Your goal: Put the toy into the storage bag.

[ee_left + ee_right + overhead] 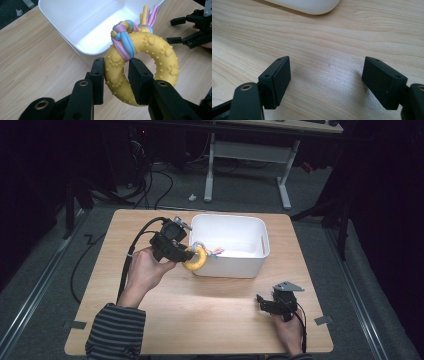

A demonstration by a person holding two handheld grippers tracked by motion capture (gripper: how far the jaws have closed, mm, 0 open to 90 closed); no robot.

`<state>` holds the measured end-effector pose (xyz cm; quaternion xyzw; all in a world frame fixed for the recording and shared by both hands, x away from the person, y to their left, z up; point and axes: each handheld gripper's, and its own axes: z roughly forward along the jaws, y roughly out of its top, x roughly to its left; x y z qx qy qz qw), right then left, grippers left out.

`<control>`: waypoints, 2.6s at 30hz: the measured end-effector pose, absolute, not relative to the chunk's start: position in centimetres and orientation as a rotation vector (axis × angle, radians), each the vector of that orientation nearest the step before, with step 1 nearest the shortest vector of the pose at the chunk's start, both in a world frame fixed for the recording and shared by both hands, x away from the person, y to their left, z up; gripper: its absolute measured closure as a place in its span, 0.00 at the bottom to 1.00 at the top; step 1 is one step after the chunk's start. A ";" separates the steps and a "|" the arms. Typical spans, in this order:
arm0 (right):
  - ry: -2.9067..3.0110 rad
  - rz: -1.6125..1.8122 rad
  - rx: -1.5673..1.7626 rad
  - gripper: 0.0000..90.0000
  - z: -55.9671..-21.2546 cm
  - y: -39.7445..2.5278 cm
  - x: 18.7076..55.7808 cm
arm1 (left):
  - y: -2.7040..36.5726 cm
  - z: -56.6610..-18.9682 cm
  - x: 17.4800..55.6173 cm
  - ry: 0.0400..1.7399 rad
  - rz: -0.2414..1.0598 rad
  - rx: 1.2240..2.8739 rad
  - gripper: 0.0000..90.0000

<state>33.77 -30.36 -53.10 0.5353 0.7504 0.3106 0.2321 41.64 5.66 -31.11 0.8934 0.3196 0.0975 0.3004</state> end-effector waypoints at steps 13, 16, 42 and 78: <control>2.060 0.852 1.473 0.26 -53.1 -30.4 33.8 | 3.2 -31.4 44.1 0.848 0.265 2.364 0.74; 2.061 0.852 1.472 0.26 -53.1 -30.4 33.8 | 2.5 -31.5 44.7 0.852 0.271 2.372 0.74; 2.060 0.852 1.474 0.26 -53.1 -30.4 33.8 | -0.8 -34.0 49.1 0.940 0.207 2.361 0.74; 2.060 0.852 1.476 0.26 -53.1 -30.3 33.7 | -4.8 -37.7 50.2 0.936 0.264 2.508 0.74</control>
